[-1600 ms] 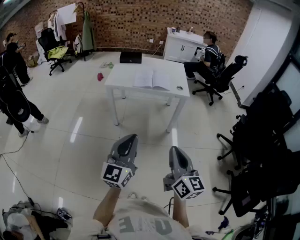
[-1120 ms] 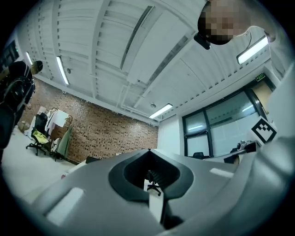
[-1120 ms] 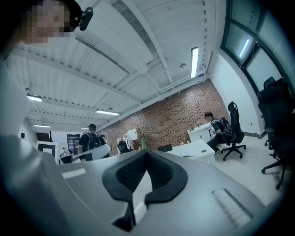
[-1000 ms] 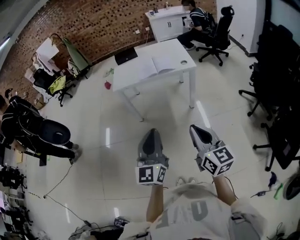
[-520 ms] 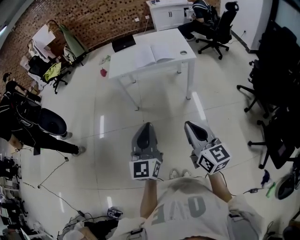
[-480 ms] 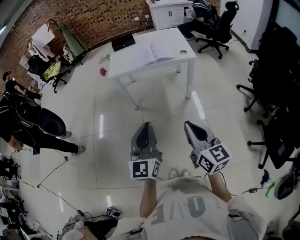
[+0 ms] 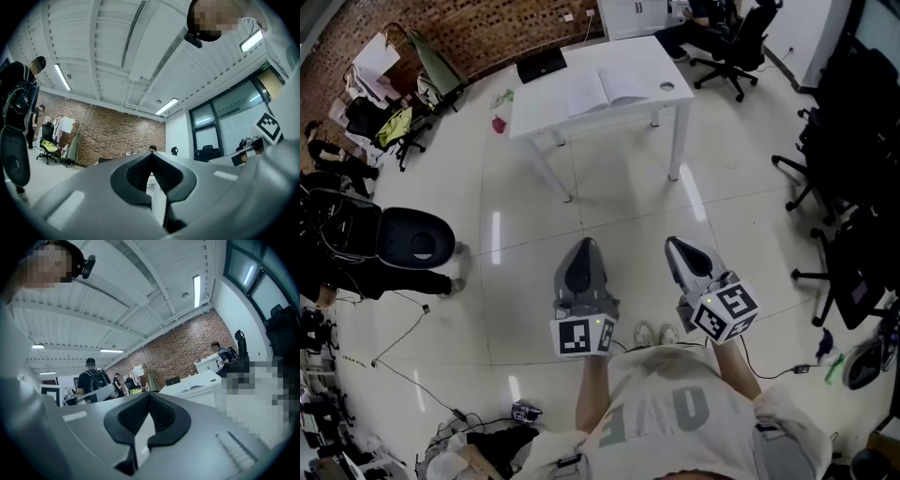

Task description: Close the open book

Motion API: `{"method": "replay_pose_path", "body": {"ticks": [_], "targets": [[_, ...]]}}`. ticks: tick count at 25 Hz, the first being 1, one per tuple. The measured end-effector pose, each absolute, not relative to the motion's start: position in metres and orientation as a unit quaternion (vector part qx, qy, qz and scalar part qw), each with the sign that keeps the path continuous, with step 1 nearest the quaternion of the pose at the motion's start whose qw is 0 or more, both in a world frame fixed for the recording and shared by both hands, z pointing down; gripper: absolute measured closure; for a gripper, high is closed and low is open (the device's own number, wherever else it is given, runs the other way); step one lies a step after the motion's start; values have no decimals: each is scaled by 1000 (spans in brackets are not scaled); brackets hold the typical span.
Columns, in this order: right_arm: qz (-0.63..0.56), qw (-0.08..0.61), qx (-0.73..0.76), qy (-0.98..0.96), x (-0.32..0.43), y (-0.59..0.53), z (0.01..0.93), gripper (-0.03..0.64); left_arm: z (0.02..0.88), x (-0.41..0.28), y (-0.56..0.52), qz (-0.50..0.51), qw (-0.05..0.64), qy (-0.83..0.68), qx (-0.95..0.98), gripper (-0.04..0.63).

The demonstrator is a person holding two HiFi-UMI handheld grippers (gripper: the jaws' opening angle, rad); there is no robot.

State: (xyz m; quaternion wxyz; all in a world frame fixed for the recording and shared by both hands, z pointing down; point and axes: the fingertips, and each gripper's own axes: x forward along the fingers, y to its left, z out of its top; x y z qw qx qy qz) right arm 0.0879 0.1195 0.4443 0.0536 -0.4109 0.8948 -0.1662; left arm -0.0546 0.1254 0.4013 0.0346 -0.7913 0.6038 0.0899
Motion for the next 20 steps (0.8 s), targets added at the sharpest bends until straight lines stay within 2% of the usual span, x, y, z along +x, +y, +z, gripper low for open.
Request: {"method": "replay_pose_path", "body": {"ticks": [14, 20], "targets": [[-180, 43, -438, 880, 75, 98, 475, 612, 424, -129, 126, 112, 17, 636, -763, 584], [-185, 45, -433, 881, 56, 37, 485, 612, 435, -137, 58, 108, 5, 627, -771, 584]]}}
